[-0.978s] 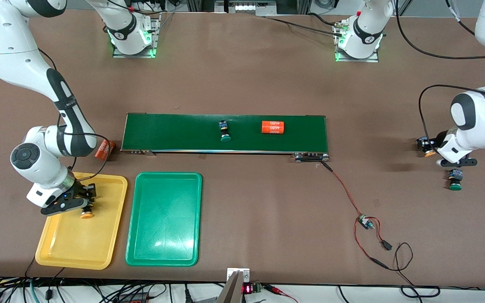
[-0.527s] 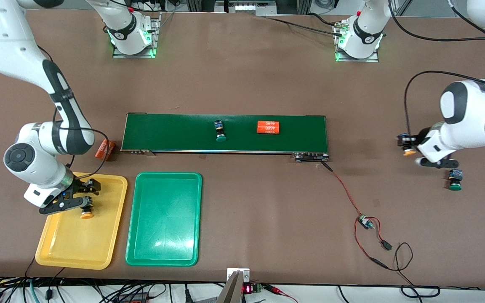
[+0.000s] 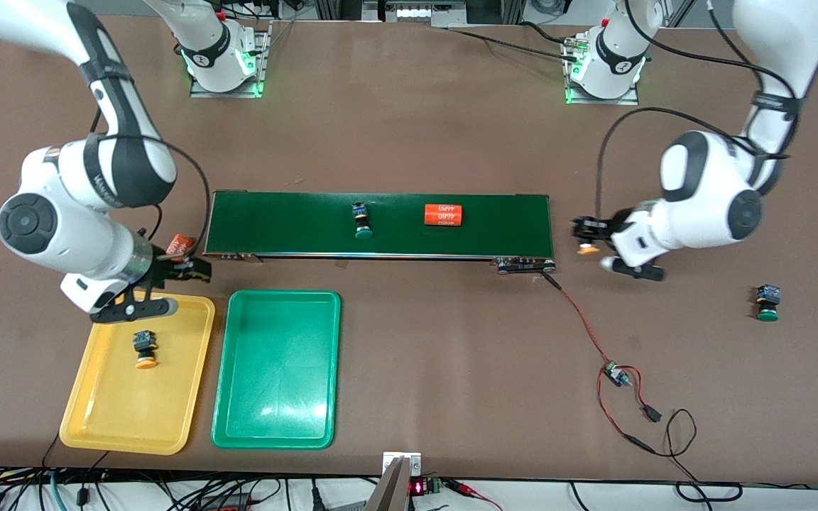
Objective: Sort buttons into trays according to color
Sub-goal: 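Place the yellow button on the belt while the right gripper returns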
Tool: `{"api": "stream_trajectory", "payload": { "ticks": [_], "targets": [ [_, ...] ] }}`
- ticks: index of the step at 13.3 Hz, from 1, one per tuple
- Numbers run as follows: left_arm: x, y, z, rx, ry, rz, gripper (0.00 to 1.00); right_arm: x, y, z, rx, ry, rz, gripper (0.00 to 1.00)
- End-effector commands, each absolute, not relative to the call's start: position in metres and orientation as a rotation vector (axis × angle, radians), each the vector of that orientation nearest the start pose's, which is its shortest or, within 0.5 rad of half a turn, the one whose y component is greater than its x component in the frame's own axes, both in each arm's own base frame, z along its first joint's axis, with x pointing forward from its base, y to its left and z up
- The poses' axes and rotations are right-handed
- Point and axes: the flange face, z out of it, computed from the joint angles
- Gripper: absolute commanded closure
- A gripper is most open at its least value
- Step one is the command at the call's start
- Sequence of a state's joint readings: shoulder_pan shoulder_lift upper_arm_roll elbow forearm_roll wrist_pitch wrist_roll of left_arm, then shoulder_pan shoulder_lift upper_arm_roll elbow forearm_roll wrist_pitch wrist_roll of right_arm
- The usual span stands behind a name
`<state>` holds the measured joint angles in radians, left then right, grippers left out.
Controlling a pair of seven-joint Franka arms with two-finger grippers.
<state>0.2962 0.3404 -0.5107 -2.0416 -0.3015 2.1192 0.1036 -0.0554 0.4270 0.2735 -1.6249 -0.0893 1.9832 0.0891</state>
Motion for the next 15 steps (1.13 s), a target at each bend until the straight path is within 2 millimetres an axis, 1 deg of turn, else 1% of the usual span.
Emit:
{"api": "stream_trajectory", "payload": {
  "ticks": [1, 2, 3, 4, 5, 6, 7, 8, 9, 10, 11, 12, 13, 15],
  "targets": [
    [0.548, -0.169, 0.265, -3.55, 0.255, 0.488, 0.8, 0.627, 0.146, 0.384, -3.121, -0.198, 0.105, 0.05],
    [0.54, -0.19, 0.259, -3.547, 0.335, 0.51, 0.8, 0.619, 0.158, 0.388, -3.126, -0.207, 0.1, 0.05],
    [0.537, -0.198, 0.256, -3.545, 0.36, 0.506, 0.79, 0.61, 0.168, 0.39, -3.129, -0.226, 0.096, 0.05],
    [0.536, -0.201, 0.25, -3.548, 0.359, 0.513, 0.74, 0.6, 0.177, 0.389, -3.126, -0.234, 0.091, 0.03],
    [0.532, -0.205, 0.239, -3.547, 0.368, 0.552, 0.65, 0.588, 0.189, 0.387, -3.119, -0.211, 0.087, 0.0],
    [0.529, -0.209, 0.237, -3.542, 0.381, 0.568, 0.38, 0.573, 0.202, 0.382, -3.125, -0.205, 0.075, 0.0],
    [0.527, -0.205, 0.242, -3.536, 0.403, 0.572, 0.0, 0.56, 0.216, 0.377, -3.127, -0.189, 0.047, 0.0],
    [0.53, -0.2, 0.255, -3.532, 0.405, 0.555, 0.0, 0.548, 0.226, 0.371, -3.124, -0.178, 0.017, 0.0],
    [0.537, -0.186, 0.272, -3.534, 0.378, 0.51, 0.0, 0.536, 0.241, 0.367, -3.116, -0.174, -0.007, 0.0],
    [0.543, -0.173, 0.285, -3.535, 0.339, 0.472, 0.0, 0.524, 0.258, 0.361, -3.104, -0.126, -0.03, 0.0],
    [0.546, -0.155, 0.298, -3.531, 0.302, 0.447, 0.0, 0.515, 0.274, 0.358, -3.094, -0.084, -0.044, 0.0],
    [0.551, -0.135, 0.308, -3.526, 0.247, 0.41, 0.0, 0.51, 0.284, 0.355, -3.087, -0.064, -0.05, 0.0],
    [0.557, -0.11, 0.312, -3.521, 0.17, 0.375, 0.0, 0.505, 0.288, 0.35, -3.086, -0.045, -0.041, 0.0],
    [0.565, -0.059, 0.307, -3.503, 0.03, 0.342, 0.0, 0.497, 0.3, 0.344, -3.09, 0.009, -0.024, 0.0]
  ]
}}
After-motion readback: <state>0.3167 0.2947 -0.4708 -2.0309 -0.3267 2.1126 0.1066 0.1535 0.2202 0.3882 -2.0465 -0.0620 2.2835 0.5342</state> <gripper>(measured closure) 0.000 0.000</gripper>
